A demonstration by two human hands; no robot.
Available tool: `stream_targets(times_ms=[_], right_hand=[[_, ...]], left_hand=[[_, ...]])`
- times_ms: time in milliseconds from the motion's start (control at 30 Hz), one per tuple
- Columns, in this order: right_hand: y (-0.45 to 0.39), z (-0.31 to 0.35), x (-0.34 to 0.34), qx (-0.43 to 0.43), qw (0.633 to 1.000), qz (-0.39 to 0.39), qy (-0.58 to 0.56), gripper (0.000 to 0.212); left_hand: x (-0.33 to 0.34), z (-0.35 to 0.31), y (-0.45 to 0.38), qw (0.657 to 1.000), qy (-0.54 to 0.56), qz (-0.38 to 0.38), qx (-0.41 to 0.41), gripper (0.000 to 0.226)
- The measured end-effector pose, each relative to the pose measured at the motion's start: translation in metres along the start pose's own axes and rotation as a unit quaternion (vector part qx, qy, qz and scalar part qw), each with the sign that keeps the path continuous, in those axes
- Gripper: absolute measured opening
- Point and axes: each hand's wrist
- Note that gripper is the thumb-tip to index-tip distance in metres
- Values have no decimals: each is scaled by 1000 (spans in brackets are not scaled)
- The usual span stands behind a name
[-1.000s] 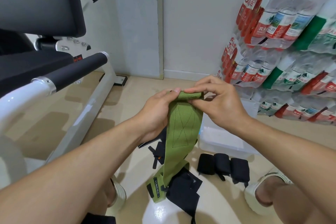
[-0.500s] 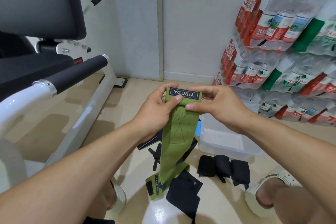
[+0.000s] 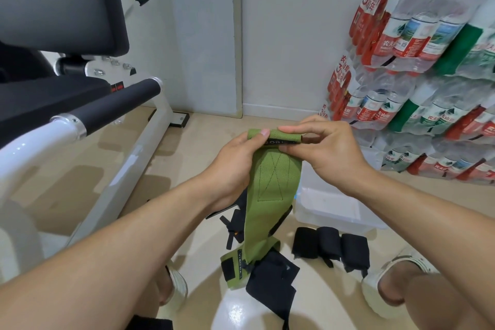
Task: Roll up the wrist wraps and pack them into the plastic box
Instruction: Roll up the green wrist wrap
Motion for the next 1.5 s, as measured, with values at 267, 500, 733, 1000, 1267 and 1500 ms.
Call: stream_targets(times_ms=[267,500,733,1000,1267,1500], right_hand=[[4,4,-6,30,998,43,45,33],[13,9,-5,112,992,36,-51,58],[23,34,-8,131,991,17,17,44],[23,49,0,53,996,-31,65,31],[7,23,17,-2,998,-8,59,36],[4,38,5,94,986,121,-71,42]], left_hand=[[-9,-7,-2,999,26,-15,-12,39],[-5,-9,1,997,-61,11,55,49],[1,-17,13,989,-90,56,101,43],[6,-21,22,996,8,82,34,32],[-2,-22,15,1000,9,-13,1,40],[0,-32,23,990,-104,-72,66,35]])
Point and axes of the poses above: each hand's wrist, its own y-axis away from the middle knuckle, its own x-axis out of the palm, z = x × y, and after that the axes turned 8 degrees about x, right-handed
